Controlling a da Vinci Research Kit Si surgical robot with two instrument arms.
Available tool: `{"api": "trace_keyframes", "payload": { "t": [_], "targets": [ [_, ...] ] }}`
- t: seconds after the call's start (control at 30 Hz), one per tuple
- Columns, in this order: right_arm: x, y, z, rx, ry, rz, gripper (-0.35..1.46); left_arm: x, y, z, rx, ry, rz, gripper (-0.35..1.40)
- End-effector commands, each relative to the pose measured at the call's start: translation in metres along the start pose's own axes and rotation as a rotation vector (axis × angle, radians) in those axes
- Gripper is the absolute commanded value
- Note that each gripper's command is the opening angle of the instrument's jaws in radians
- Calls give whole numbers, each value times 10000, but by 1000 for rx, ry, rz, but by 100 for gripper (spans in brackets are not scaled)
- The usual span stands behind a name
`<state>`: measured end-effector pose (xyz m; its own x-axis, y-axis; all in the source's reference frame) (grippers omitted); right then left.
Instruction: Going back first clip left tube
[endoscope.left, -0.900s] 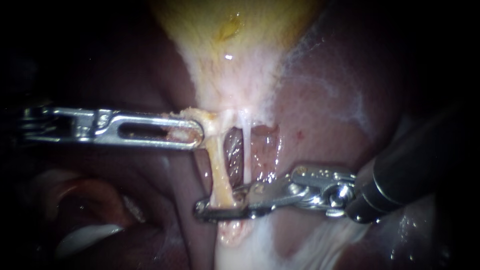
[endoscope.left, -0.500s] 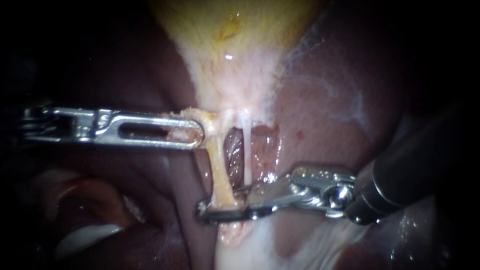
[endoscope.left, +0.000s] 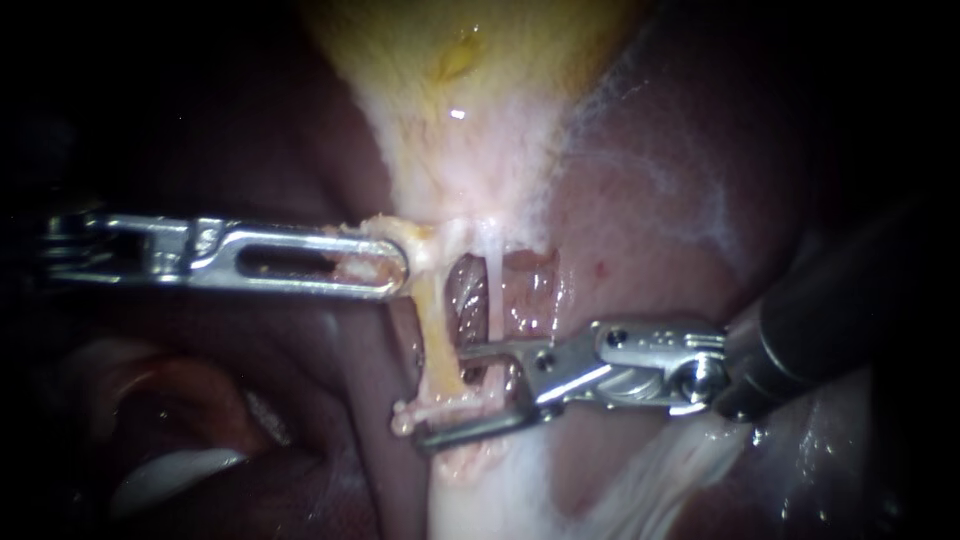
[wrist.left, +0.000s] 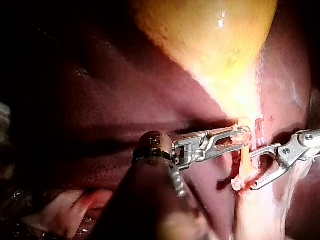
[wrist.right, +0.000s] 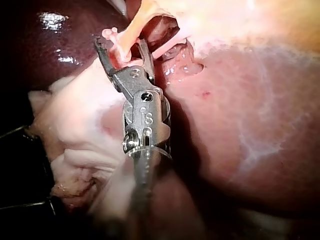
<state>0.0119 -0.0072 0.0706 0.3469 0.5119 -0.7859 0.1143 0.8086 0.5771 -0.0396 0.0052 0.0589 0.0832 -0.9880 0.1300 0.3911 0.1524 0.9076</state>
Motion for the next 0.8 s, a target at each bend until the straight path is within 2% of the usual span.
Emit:
{"api": "trace_keyframes", "payload": {
  "t": [0.03,0.4,0.5,0.67,0.8],
  "targets": [
    [2,0,-8,-4,0,-6,50,0,0,0,0,0,0,-35],
    [42,7,-114,-52,1,-75,50,-1,2,0,1,1,0,-35],
    [47,7,-128,-63,0,-81,50,-1,3,0,1,1,0,-35],
    [48,6,-132,-62,0,-80,50,-2,8,2,-4,-4,1,-35],
    [48,5,-132,-58,0,-80,50,-6,14,15,-7,-7,2,-35]
  ]
}}
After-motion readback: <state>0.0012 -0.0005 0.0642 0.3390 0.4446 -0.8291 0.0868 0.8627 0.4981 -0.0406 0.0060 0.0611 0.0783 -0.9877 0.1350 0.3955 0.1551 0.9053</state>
